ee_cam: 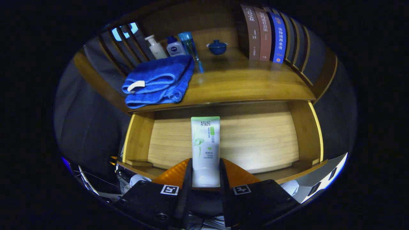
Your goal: Pull open the drawer, take out the items inside it, and place them on the countertop above the cabinet.
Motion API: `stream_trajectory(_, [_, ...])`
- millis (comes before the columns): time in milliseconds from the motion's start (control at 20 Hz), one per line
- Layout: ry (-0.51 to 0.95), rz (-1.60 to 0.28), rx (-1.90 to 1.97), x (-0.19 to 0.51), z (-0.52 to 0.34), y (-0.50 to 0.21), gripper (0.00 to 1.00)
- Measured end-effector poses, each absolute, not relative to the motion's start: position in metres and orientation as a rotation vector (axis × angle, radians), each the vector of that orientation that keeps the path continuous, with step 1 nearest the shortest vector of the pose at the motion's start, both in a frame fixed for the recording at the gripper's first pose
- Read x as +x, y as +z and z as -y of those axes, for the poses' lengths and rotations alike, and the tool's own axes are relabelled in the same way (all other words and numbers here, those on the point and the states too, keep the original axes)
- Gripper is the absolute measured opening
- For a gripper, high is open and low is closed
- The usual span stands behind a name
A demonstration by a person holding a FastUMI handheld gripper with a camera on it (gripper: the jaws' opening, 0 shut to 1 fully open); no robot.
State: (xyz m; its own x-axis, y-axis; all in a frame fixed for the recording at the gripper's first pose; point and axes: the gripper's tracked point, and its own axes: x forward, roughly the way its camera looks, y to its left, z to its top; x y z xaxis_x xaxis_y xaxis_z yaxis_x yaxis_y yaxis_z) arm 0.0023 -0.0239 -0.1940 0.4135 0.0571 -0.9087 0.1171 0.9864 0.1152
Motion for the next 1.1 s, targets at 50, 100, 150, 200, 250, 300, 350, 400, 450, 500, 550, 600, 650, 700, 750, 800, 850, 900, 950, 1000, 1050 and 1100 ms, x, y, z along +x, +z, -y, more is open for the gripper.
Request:
stream_trajectory(50, [-0.041, -1.111, 0.165, 0.01, 0.025, -0.184, 0.46])
stream_trajectory(100, [-0.048, -1.071, 0.158, 0.022, 0.029, -0.175, 0.46])
stream_trajectory(150, [-0.058, -1.036, 0.151, 0.035, 0.032, -0.167, 0.46])
stream_trajectory(200, [-0.07, -1.011, 0.154, 0.05, 0.036, -0.161, 0.46])
stream_trajectory(250, [-0.083, -0.988, 0.162, 0.064, 0.039, -0.157, 0.46])
stream_trajectory(300, [-0.097, -0.972, 0.169, 0.081, 0.044, -0.155, 0.46])
stream_trajectory(350, [-0.11, -0.959, 0.177, 0.098, 0.048, -0.155, 0.46])
stream_trajectory(400, [-0.116, -0.952, 0.18, 0.114, 0.052, -0.158, 0.46])
stream_trajectory(450, [-0.125, -0.949, 0.178, 0.131, 0.057, -0.164, 0.46])
stream_trajectory(500, [-0.134, -0.951, 0.18, 0.148, 0.061, -0.17, 0.46])
stream_trajectory(550, [-0.143, -0.957, 0.182, 0.161, 0.064, -0.178, 0.46])
stream_trajectory(600, [-0.155, -0.97, 0.184, 0.173, 0.067, -0.187, 0.46])
stream_trajectory(650, [-0.165, -0.981, 0.188, 0.182, 0.07, -0.195, 0.46])
stream_trajectory(700, [-0.176, -0.99, 0.188, 0.19, 0.074, -0.202, 0.46])
stream_trajectory(750, [-0.189, -1.001, 0.184, 0.196, 0.078, -0.211, 0.46])
stream_trajectory(800, [-0.198, -1.007, 0.182, 0.201, 0.082, -0.217, 0.46])
stream_trajectory(850, [-0.204, -1.011, 0.183, 0.204, 0.083, -0.221, 0.46])
stream_trajectory(900, [-0.207, -1.017, 0.184, 0.206, 0.083, -0.224, 0.46])
stream_trajectory(950, [-0.206, -1.024, 0.183, 0.206, 0.085, -0.228, 0.47])
stream_trajectory(1000, [-0.202, -1.028, 0.182, 0.207, 0.086, -0.23, 0.49])
stream_trajectory(1050, [-0.199, -1.027, 0.182, 0.207, 0.086, -0.229, 0.5])
stream_trajectory(1100, [-0.201, -1.018, 0.18, 0.209, 0.086, -0.227, 0.52])
